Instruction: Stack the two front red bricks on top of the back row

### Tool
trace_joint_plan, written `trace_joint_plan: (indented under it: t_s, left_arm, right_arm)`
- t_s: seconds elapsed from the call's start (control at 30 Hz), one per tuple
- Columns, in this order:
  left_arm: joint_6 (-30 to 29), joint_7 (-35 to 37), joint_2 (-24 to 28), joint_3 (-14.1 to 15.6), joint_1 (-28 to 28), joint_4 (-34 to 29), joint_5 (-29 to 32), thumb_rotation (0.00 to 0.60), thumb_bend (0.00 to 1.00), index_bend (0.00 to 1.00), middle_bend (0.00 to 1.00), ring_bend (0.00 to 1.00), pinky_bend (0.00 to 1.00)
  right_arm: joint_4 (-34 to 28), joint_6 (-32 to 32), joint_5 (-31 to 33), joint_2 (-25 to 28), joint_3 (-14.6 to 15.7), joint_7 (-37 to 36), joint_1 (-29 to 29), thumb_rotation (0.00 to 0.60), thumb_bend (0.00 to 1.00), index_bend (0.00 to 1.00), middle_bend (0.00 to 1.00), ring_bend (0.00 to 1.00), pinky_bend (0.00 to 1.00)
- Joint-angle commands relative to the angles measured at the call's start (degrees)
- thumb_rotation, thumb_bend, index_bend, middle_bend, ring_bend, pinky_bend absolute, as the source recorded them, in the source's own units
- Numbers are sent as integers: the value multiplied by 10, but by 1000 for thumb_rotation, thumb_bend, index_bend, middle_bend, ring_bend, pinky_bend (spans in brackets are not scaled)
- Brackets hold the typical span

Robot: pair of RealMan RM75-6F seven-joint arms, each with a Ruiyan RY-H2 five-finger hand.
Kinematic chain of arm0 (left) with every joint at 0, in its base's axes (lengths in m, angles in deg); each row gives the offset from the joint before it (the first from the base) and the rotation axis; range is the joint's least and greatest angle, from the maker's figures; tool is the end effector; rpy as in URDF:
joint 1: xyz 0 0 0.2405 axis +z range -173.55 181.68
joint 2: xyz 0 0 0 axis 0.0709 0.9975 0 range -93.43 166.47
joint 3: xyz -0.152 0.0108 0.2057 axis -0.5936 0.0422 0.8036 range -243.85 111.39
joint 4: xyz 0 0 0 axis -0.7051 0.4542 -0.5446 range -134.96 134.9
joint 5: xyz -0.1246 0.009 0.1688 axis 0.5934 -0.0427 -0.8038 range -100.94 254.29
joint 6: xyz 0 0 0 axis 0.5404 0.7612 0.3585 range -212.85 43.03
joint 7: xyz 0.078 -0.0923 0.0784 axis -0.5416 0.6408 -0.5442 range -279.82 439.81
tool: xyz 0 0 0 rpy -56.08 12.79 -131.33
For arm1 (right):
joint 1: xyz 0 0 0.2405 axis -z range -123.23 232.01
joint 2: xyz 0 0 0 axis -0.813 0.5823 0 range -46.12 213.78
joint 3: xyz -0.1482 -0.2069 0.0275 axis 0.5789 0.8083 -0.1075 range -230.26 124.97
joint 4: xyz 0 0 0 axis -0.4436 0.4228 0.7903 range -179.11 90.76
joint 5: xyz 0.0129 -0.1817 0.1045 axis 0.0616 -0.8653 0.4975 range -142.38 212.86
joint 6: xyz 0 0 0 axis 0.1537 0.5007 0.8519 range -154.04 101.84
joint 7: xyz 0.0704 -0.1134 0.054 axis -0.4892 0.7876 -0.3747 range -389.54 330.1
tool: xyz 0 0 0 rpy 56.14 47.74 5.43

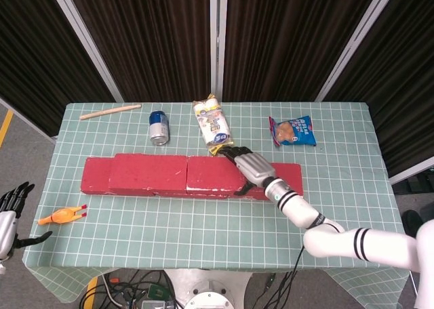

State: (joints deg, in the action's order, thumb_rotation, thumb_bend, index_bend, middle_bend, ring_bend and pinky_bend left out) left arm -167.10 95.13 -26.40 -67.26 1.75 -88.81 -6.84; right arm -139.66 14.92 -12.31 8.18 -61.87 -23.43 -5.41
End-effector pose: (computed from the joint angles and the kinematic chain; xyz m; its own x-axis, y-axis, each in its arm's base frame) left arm -0.3437 0.1599 0.1648 0.2160 0.0748 0.9735 0.9696 0.1010 -0.2229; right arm -0.0750 -0.3686 0.0138 0.3015 -0.5189 0.7999 -0.9186 -0.3829 0.0979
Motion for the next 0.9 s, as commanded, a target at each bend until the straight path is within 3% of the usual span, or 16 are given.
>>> trace_joint_plan:
  t_s: [0.03,0.27,0.43,0.63,0.9]
  left_arm:
    - [-15,-10,4,-3,2,-8,-9,600,16,38,0,0,0]
    - [-56,-50,14,-11,4,-35,-37,600,12,38,0,0,0]
    - [-65,-65,26,-11,5,-51,-46,600,0,38,0,0,0]
    - [-69,-114,33,0,10,-59,-56,600,0,38,0,0,0]
    - [-67,-166,22,8,17,-60,-50,600,0,38,0,0,0]
  right_arm:
    - [-79,88,-72,71,9,5,60,600,0,0,0,0,0]
    - [-154,314,-201,157,97,125,209,600,0,0,0,0,0]
    - [-148,416,-256,176,145,106,314,600,0,0,0,0,0]
    - [-97,498,-309,163,176,58,412,600,0,0,0,0,0]
    - [-43,533,-346,138,188,-5,490,600,0,0,0,0,0]
